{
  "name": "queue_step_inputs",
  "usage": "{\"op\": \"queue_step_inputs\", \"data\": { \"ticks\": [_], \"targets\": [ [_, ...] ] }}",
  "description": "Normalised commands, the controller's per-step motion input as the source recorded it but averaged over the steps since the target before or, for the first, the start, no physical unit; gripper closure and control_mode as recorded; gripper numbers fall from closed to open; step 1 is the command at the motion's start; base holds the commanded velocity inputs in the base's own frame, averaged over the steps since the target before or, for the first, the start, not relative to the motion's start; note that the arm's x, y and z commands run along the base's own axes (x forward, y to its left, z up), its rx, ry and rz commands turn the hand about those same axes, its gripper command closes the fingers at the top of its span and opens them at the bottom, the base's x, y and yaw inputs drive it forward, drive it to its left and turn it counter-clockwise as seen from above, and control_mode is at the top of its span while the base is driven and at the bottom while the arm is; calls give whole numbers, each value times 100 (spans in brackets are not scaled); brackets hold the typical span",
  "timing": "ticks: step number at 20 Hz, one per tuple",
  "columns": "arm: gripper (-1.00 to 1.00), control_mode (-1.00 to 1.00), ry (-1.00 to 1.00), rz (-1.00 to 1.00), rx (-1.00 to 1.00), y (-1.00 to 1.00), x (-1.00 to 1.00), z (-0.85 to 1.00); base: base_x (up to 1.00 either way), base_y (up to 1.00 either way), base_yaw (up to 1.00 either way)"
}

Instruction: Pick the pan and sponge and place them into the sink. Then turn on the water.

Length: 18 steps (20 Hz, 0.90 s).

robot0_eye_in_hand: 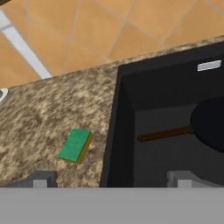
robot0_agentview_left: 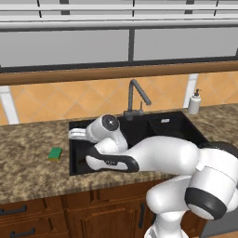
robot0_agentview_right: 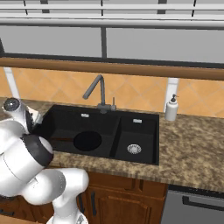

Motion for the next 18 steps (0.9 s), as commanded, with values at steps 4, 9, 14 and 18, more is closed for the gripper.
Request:
{"op": "queue_step_inputs", "data": {
  "ticks": [4,9,14,18],
  "targets": [
    [-100,-100,-3,-1,0,78,0,0,0,0,0],
    [-100,-100,9,-3,0,50,0,0,0,0,0],
    [-100,-100,25,0,-10,38,1,4,0,0,0],
    [-100,-100,6,0,-10,26,4,-1,0,0,0]
  ]
}}
